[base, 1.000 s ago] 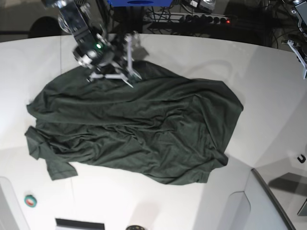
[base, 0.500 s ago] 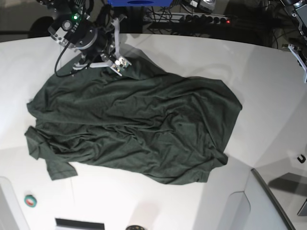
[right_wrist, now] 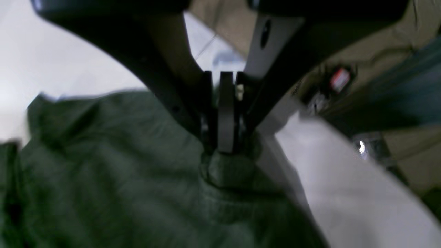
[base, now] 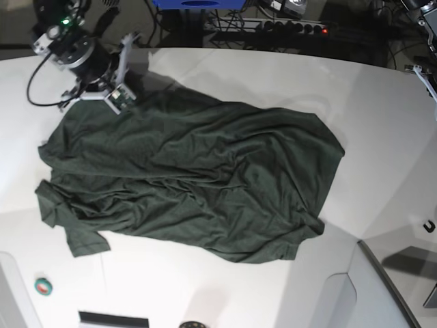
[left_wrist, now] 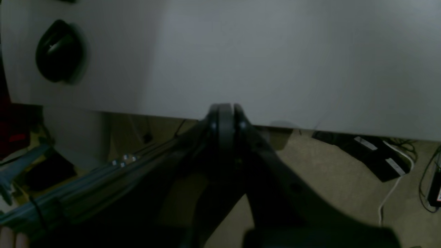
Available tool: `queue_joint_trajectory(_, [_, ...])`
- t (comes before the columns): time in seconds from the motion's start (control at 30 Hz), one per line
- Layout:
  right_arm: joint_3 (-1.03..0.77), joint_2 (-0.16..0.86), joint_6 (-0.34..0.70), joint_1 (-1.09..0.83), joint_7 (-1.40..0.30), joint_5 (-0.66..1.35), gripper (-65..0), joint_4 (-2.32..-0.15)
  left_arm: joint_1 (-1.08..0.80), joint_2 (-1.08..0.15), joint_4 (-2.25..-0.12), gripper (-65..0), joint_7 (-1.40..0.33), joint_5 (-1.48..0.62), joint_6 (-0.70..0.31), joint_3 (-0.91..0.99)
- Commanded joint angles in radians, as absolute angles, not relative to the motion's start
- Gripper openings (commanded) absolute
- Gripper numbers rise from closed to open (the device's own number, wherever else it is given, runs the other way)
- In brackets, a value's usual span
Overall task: Layout the t-shirt on the table in an organized manner, then fold the t-shirt properly
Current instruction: 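Drag the grasped collar edge with the right gripper toward its arm base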
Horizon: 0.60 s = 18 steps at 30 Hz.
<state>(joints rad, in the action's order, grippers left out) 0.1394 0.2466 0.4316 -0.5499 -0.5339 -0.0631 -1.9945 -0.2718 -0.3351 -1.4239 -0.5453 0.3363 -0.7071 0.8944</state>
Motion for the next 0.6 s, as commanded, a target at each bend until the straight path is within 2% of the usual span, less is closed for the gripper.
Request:
queue_joint_trajectory(0.0, [0.105, 0.239, 0.443, -0.558, -0.513, -0.062, -64.1, -2.012, -0.272, -0.357, -1.442, -65.0, -0.536, 0.337, -0.698, 0.901])
queue_joint_trajectory(0.17, [-0.073, 0.163, 0.541, -0.475, -0.522, -0.062, -64.1, -2.006, -0.272, -0.357, -1.442, -65.0, -0.536, 0.337, -0.698, 0.901])
queue_joint_trajectory(0.27, [-0.128, 0.133, 0.588, -0.361, -0.622, -0.064, -64.1, -1.998, -0.272, -0.357, -1.442, -65.0, -0.536, 0.337, -0.698, 0.901])
queue_joint_trajectory(0.4, [-0.145, 0.117, 0.595, -0.176, -0.806, -0.067, -63.2, -1.888, -0.272, -0.357, -1.442, -65.0, -0.536, 0.337, -0.698, 0.901])
queue_joint_trajectory(0.47, [-0.143, 0.116, 0.595, -0.094, -0.9, -0.067, -58.5, -1.796, -0.272, -0.357, -1.442, -65.0, -0.536, 0.337, -0.698, 0.901])
queue_joint_trajectory(0.57, [-0.139, 0.114, 0.595, -0.07, -0.954, -0.065, -42.8, -1.751, -0.272, -0.357, -1.442, -65.0, -0.536, 0.337, -0.698, 0.901])
